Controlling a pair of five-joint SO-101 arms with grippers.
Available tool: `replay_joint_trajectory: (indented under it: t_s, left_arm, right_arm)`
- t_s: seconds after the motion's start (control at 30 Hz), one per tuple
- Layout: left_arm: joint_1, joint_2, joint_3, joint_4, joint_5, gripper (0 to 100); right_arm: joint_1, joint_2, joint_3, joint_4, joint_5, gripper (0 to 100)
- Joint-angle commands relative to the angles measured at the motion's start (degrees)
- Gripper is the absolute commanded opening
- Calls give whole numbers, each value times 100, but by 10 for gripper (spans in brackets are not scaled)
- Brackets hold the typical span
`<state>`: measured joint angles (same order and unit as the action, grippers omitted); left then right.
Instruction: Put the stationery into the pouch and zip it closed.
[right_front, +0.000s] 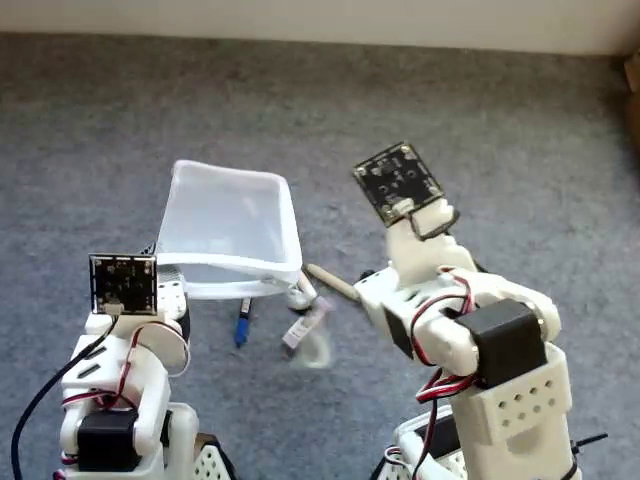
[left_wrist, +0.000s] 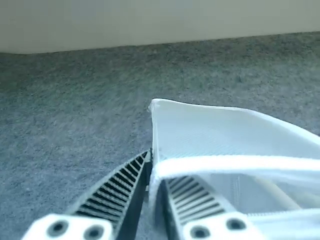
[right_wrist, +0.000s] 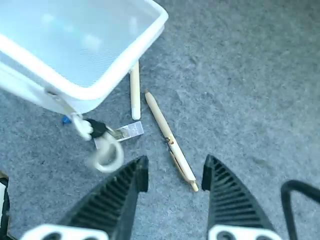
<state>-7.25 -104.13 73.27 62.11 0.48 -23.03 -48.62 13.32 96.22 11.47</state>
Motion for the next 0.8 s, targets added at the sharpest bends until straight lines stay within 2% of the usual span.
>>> replay_joint_trajectory:
  t_s: [0.0,0.17,0.4,0.63,0.77]
  left_arm:
    - [-31,4,-532,123,62,6]
    - [-541,242,-840,185,70,6]
    - [-620,2141,-1886,264,79,6]
    - [-778,3477,-3292,1011,334,7]
    - [-1095,3767,-3547,1055,334,7]
  right_arm:
    - [338,-110,-295,163,-18,200]
    - [875,-101,-268,224,0,226]
    - [980,-92,-4,198,343,225]
    - [971,-92,1147,-813,343,224]
    - [971,-48,2000,-1648,343,224]
